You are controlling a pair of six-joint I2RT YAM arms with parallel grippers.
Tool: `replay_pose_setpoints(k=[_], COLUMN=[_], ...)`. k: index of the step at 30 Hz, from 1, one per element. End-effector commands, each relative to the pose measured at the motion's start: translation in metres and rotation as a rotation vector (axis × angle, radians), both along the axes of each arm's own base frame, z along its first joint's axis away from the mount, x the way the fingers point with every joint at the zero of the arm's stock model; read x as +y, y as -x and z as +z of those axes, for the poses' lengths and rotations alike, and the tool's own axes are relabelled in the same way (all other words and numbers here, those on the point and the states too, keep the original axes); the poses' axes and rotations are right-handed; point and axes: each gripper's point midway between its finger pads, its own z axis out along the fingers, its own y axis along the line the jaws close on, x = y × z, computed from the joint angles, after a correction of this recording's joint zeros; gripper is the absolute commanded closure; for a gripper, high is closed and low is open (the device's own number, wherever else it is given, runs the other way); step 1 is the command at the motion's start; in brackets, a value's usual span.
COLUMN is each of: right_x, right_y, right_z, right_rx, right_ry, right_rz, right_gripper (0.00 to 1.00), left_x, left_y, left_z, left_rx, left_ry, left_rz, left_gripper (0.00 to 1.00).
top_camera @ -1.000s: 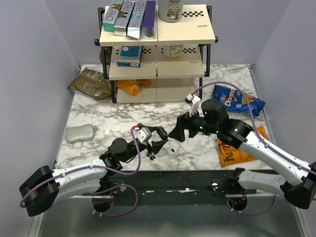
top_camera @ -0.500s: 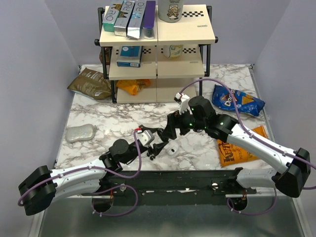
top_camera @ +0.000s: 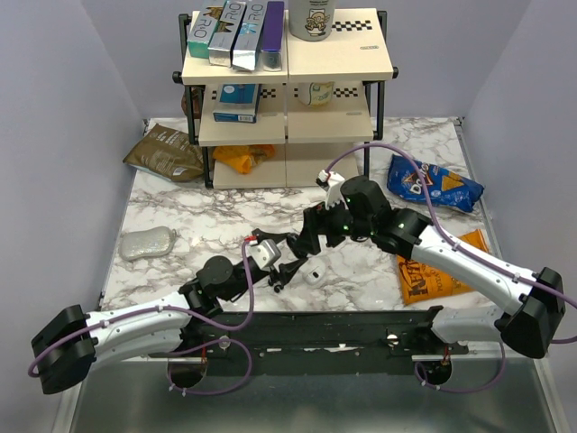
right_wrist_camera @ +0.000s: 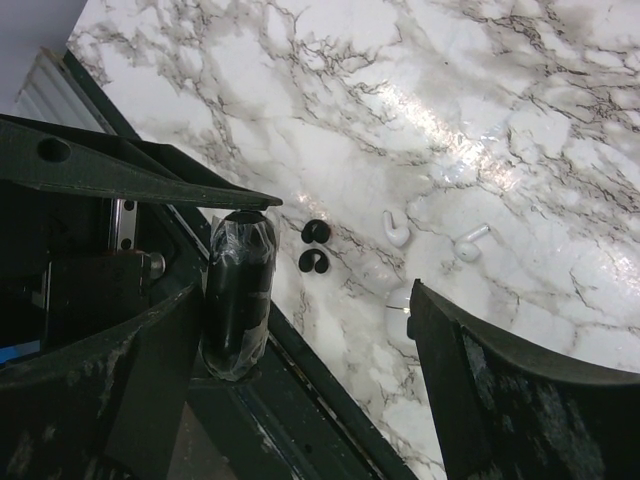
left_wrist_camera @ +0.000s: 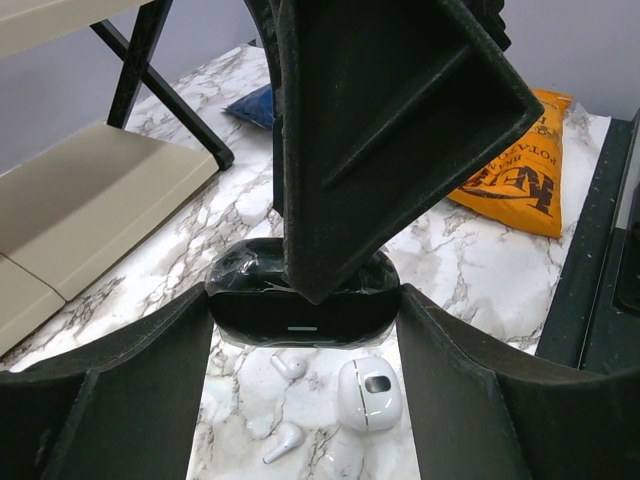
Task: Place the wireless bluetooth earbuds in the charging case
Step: Open the charging case.
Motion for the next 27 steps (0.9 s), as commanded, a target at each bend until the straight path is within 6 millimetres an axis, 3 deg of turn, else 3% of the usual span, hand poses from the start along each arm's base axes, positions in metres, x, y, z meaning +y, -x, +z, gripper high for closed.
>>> replay_pose_setpoints(k=[1, 12, 18, 27], right_x=[-0.006, -0.017, -0.007, 0.003], right_y=[-0.008, -0.011, 0.002, 0.001], right_z=[0.007, 0.015, 0.039, 0.03], right_rx=[-0.042, -0.069, -0.095, -0.058], right_ry=[0.001, 0.0, -0.101, -0.089], right_rz=[-0.061, -0.114, -0.035, 0.0], right_gripper=[0.09, 0.09, 0.11, 0.34], left_x=[0.002, 0.006, 0.007, 0.006], left_y=[0.001, 0.002, 0.001, 0.0], left_z=[0.018, 0.02, 0.021, 0.026], left_rx=[-0.04, -0.045, -0.044, -0.057], left_ry=[0.032, 0.035, 0.039, 0.044], left_rz=[0.013, 0.031, 0.04, 0.041], left_gripper=[1.0, 1.0, 1.0, 1.0])
